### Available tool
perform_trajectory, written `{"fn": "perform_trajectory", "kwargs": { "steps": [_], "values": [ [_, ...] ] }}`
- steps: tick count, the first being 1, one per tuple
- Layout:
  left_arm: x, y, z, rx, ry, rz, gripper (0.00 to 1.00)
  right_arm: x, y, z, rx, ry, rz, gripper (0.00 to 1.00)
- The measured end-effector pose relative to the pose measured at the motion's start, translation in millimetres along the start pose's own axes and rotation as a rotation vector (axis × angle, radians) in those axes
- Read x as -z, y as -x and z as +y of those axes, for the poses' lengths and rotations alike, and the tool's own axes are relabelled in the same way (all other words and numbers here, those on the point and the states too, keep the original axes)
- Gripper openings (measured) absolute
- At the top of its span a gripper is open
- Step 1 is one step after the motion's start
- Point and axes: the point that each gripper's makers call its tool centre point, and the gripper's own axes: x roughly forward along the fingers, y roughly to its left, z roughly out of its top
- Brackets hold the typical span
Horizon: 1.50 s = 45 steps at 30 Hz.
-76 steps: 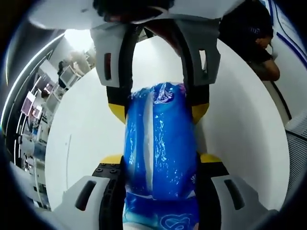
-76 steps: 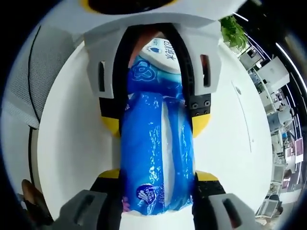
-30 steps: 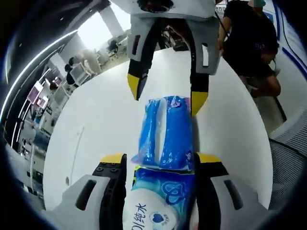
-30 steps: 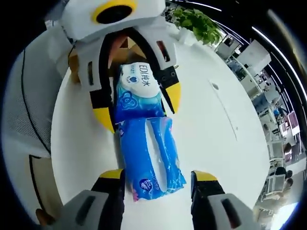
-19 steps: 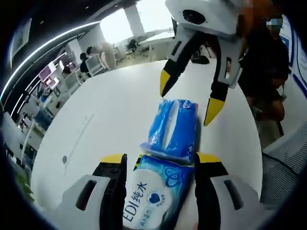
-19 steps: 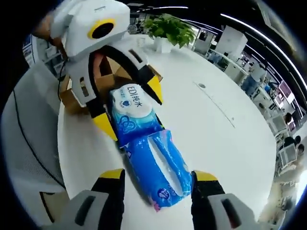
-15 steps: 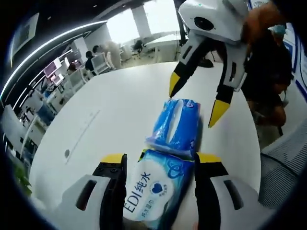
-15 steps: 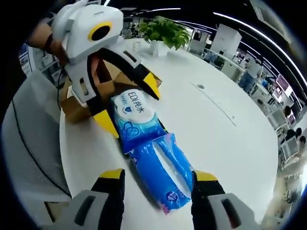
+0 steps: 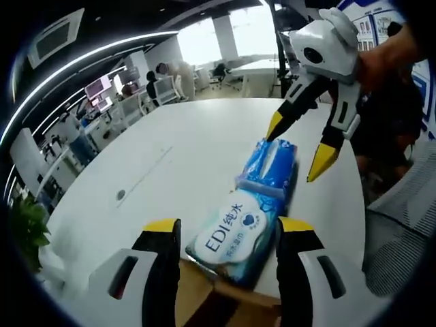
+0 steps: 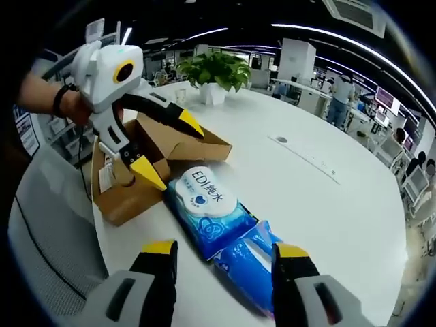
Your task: Operate the shoe box by opening the lid, removing the specified soft item, and placing it in the target area until the item is outside and the box remains undamaged.
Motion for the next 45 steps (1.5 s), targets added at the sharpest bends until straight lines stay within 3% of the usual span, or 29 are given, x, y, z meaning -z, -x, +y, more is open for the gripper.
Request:
{"fn": "perform_trajectory", "kwargs": {
  "steps": [9,20,33,45],
  "values": [
    [18.2,49,35.3,-0.09,0.02,-0.024,0.56,-30.2,4,15,-0.002,-0.066,-0.088,0.54],
    [49.3,121,71.8,-0.194,0.182,-0.07,0.56,-53.2,2,42,-0.031,-0.084,-0.143,0.54],
    [99.8,182,81.4,-0.268,0.309,-0.075,0.56,-55.1,-2,73,-0.057,-0.121,-0.161,0.53],
    [121.6,217,85.6,-0.312,0.342,-0.079,0.56,-53.4,-5,96,-0.055,-0.157,-0.175,0.53]
  ]
}}
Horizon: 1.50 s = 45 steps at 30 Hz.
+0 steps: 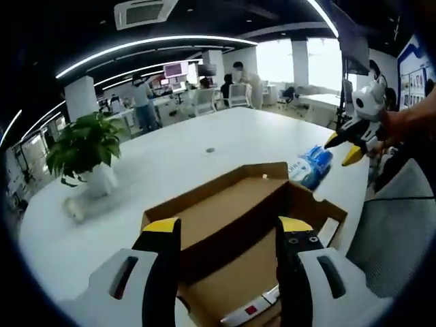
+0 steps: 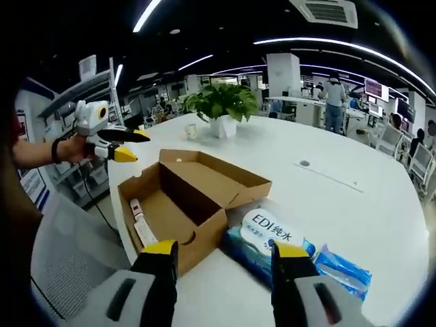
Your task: Operate the shoe box by opening the lid, removing the specified soft item, and placing it in the target area until the item is outside and the box remains undamaged.
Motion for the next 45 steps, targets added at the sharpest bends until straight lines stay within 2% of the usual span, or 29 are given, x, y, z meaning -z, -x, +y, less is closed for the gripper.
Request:
{"fn": "perform_trajectory", "kwargs": {
  "steps": [14,20,28,37,45],
  "values": [
    [24.3,28,7.6,-0.022,0.036,0.021,0.56,10.1,-3,24,-0.005,-0.039,-0.008,0.54],
    [25.8,37,7.8,-0.029,0.05,0.022,0.56,19.9,-2,30,-0.009,-0.031,0.013,0.54],
    [33.1,43,3.0,-0.036,0.069,0.028,0.56,20.2,-12,44,-0.031,-0.029,0.012,0.54],
    [32.4,44,1.7,-0.047,0.113,0.018,0.57,22.3,-23,56,-0.069,0.023,0.053,0.53],
    [31.7,47,6.5,-0.051,0.114,0.01,0.57,11.4,-39,66,-0.11,0.149,0.105,0.52]
  ]
}}
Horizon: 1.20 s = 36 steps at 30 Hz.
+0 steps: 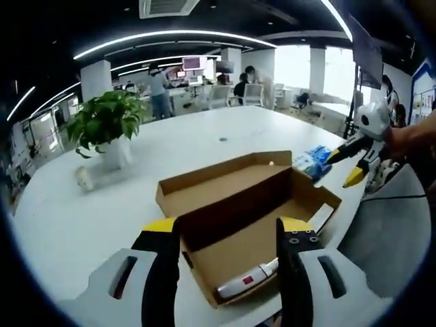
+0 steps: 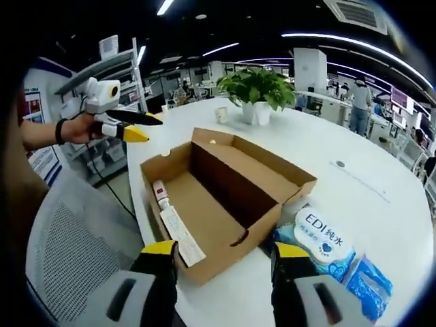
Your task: Operate the shoe box by opening the lid, removing the specified soft item, and placing it in the target area until the item is outside and the box remains undamaged.
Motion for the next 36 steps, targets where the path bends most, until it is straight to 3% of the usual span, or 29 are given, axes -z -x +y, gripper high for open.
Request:
{"fn": "perform_trajectory", "kwargs": {
  "steps": [5,19,25,30,34,36],
  "values": [
    [-1.4,0,1.9,-0.001,0.003,-0.006,0.57,-6.3,-9,3,-0.025,0.051,0.023,0.52],
    [-0.2,2,7.9,-0.005,0.01,-0.009,0.57,-7.8,-36,12,-0.089,0.37,0.196,0.52],
    [2.8,2,7.9,-0.007,0.012,-0.004,0.57,-6.9,-44,20,-0.121,0.421,0.223,0.52],
    [5.8,3,4.8,-0.004,0.005,0.001,0.56,9.6,-53,14,-0.139,0.454,0.316,0.52],
    [7.3,3,3.0,0.0,0.001,0.005,0.56,15.3,-57,21,-0.199,0.448,0.359,0.52],
    [8.0,3,2.9,0.0,-0.002,0.006,0.56,18.4,-60,21,-0.21,0.505,0.388,0.51]
  ]
}}
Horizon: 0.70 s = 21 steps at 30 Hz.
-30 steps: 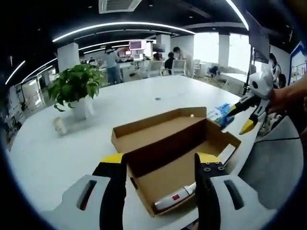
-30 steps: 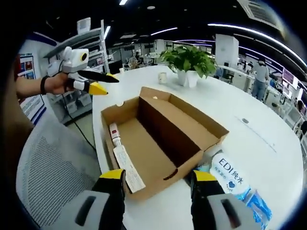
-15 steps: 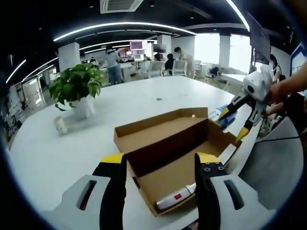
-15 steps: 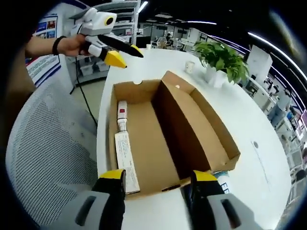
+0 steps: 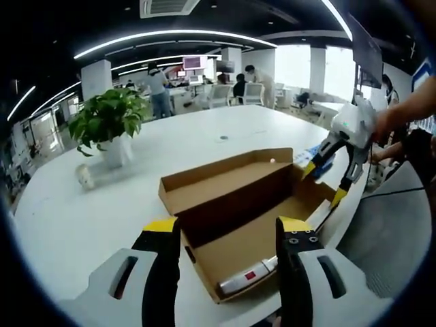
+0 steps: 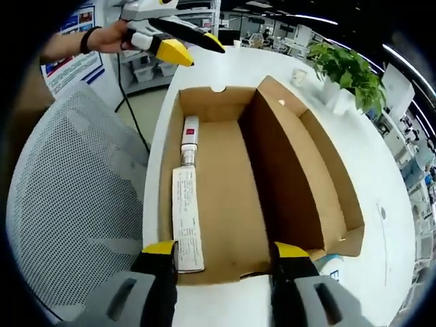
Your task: Operate the shoe box by opening the lid, removing the specified soft item, and placing it in the target area until the item is outside and the box remains undamaged.
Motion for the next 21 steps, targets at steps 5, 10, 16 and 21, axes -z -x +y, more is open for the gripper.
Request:
{"fn": "perform_trajectory", "kwargs": {
  "steps": [5,10,16,21],
  "values": [
    [-0.1,0,0.2,-0.001,-0.001,-0.001,0.56,-4.9,-7,0,-0.04,0.056,0.039,0.52],
    [1.9,1,0.8,-0.006,-0.002,0.003,0.56,-7.9,-8,-6,-0.033,0.097,0.049,0.55],
    [6.2,4,1.6,-0.011,0.004,0.008,0.56,-9.2,-7,-8,-0.021,0.107,0.044,0.54],
    [8.2,5,1.6,-0.01,0.0,0.016,0.56,-13.4,-6,-2,-0.044,0.097,0.039,0.54]
  ]
}}
